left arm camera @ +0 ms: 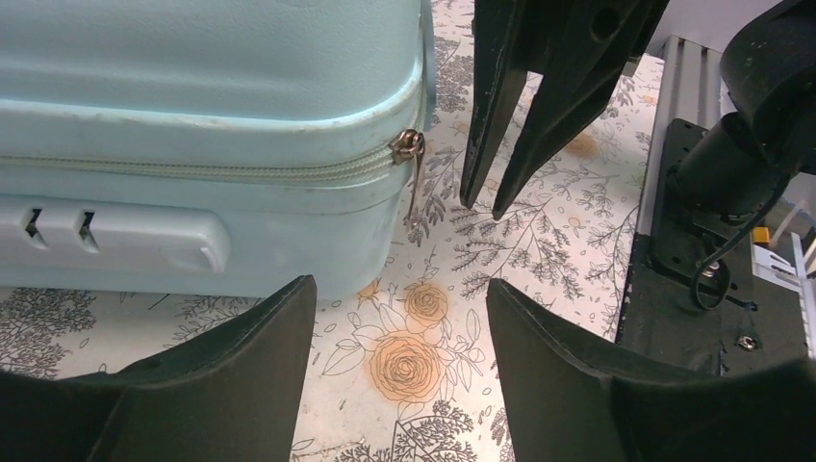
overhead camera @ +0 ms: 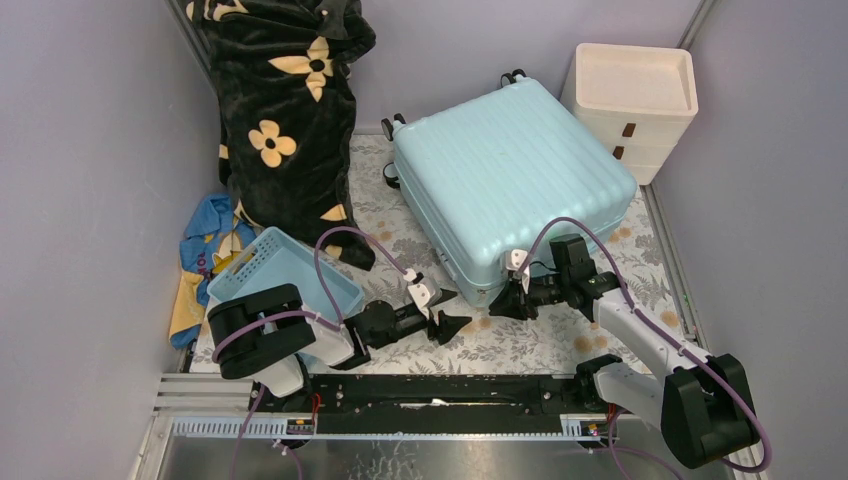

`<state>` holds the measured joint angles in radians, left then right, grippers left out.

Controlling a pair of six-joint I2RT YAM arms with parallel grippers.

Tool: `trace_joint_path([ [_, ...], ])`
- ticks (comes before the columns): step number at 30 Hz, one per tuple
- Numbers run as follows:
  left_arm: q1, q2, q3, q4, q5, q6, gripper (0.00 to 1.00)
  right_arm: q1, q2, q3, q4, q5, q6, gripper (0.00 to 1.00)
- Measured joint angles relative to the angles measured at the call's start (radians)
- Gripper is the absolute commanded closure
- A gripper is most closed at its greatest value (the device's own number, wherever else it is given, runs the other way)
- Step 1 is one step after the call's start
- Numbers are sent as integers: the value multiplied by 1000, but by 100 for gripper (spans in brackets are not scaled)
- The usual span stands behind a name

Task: Open, take out, and arrange the luggage
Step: Unzip the luggage at the center of the board.

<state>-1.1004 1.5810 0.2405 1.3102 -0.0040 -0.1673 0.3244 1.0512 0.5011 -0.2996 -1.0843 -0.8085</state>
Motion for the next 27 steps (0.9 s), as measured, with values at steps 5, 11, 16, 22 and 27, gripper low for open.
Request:
trace_joint_path([
  [5,-5,5,11,1,-27,23,28,4,1,22,-26,46,29,75],
  [11,-5,4,24,0,-31,49,28,10,-11,249,-433,153,-216,74],
  [16,-8,-5,24,-2,-31,73,28,11,-121,284,-599,217,-298,76],
  [22,-26,-77,5,-9,-40,119,28,56,-328,79,-407,257,-190,86],
  [27,-38,-89,-1,-10,-52,148,28,144,-412,-66,-187,329,-86,100],
])
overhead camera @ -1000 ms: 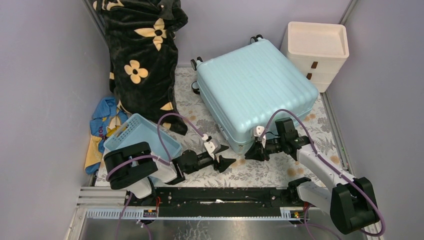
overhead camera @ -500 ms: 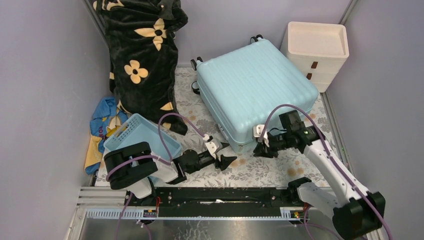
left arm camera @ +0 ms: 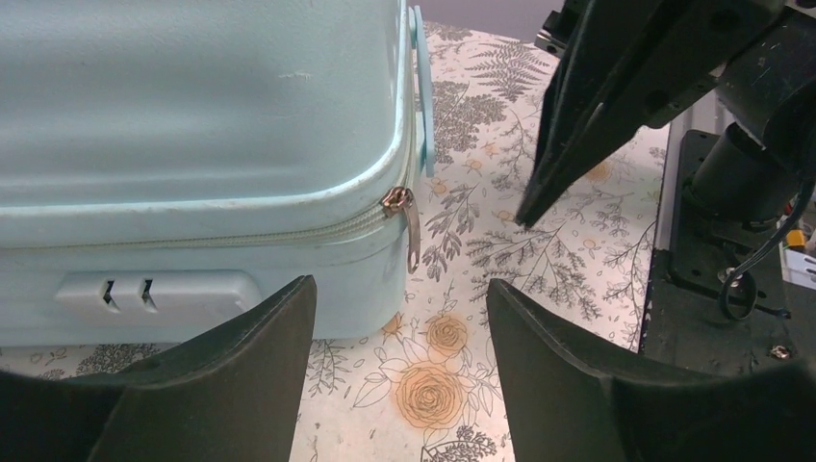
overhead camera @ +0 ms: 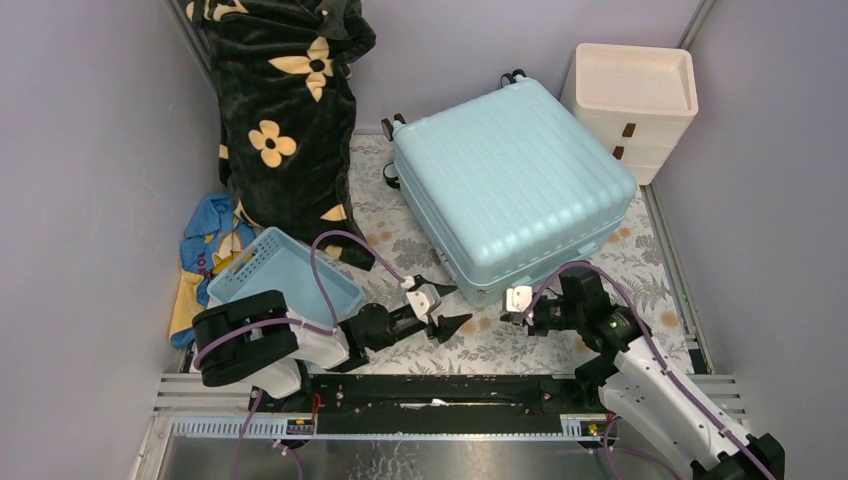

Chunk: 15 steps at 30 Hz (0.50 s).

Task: Open, take out, and arrange the luggage
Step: Unzip the luggage at the center of the board.

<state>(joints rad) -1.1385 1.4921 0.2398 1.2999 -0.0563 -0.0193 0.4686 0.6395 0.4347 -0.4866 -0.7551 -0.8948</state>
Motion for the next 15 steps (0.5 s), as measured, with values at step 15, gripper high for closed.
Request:
trace_joint_path([
  [15,-1,130,34,9,5,12,38,77,99,-164,532,144,136,100],
])
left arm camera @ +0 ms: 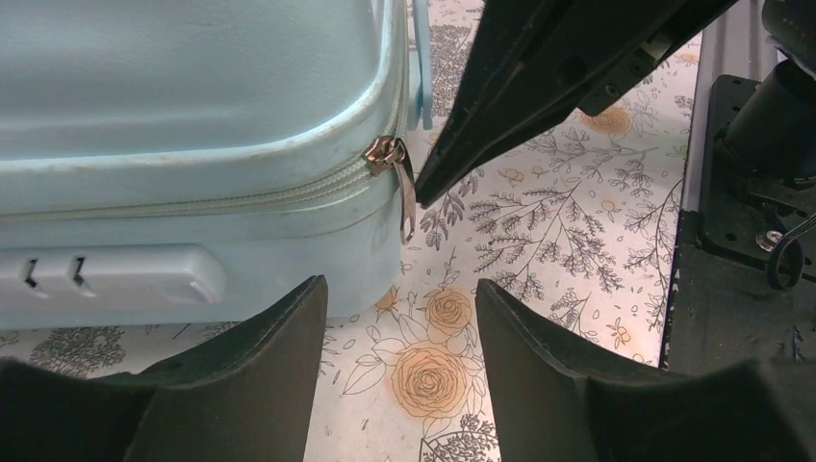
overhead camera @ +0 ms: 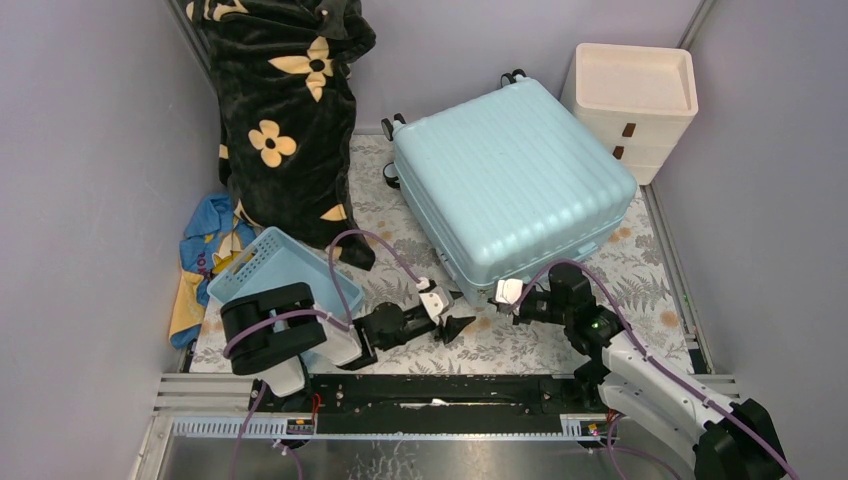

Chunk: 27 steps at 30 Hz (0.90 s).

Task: Open, take out, and arrange the luggage
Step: Unzip the luggage at the center of the board.

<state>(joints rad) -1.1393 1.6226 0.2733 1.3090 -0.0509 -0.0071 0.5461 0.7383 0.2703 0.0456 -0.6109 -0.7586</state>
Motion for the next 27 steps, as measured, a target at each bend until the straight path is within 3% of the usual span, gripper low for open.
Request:
trace_joint_path([
  [5,0,60,40,2,5,-26,44,12,14,-6,84,7,49,100],
  [27,1,88,72,8,-37,-36,45,74,12,-45,215,29,159,100],
])
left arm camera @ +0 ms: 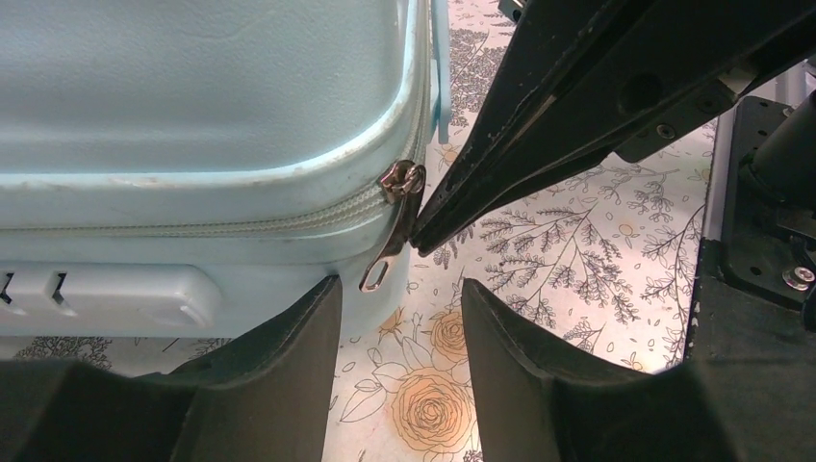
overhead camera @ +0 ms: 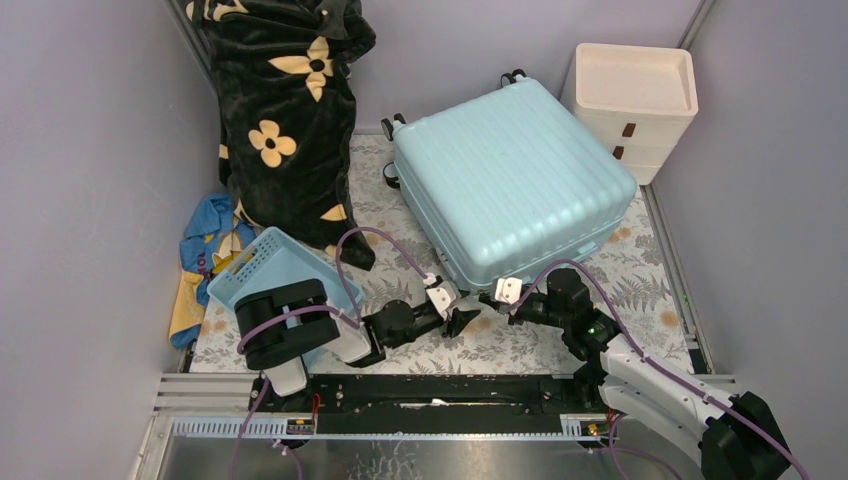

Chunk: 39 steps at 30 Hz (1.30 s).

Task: Open, take out, and arrange the luggage
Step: Unzip the luggage at the center of the board.

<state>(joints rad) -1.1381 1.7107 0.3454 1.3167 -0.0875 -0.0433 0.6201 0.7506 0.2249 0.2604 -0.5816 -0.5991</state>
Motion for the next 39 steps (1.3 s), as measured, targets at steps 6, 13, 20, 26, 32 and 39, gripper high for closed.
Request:
trace_joint_path([
  [6,0,12,-2,18,-17,6,45,1,-10,0,-1,17,0,100],
  [13,0,60,-10,96,-30,61,45,1,-14,-2,-1,19,0,100],
  [20,1,89,-12,142,-44,78,51,1,-7,-10,2,20,-1,99],
  [26,4,77,-19,144,-66,79,52,1,5,-12,28,12,-1,99],
  [32,12,16,-47,161,-77,78,52,1,18,-12,46,4,-4,99],
  [39,3,10,-48,165,-77,79,52,1,19,-12,49,-5,-5,99],
])
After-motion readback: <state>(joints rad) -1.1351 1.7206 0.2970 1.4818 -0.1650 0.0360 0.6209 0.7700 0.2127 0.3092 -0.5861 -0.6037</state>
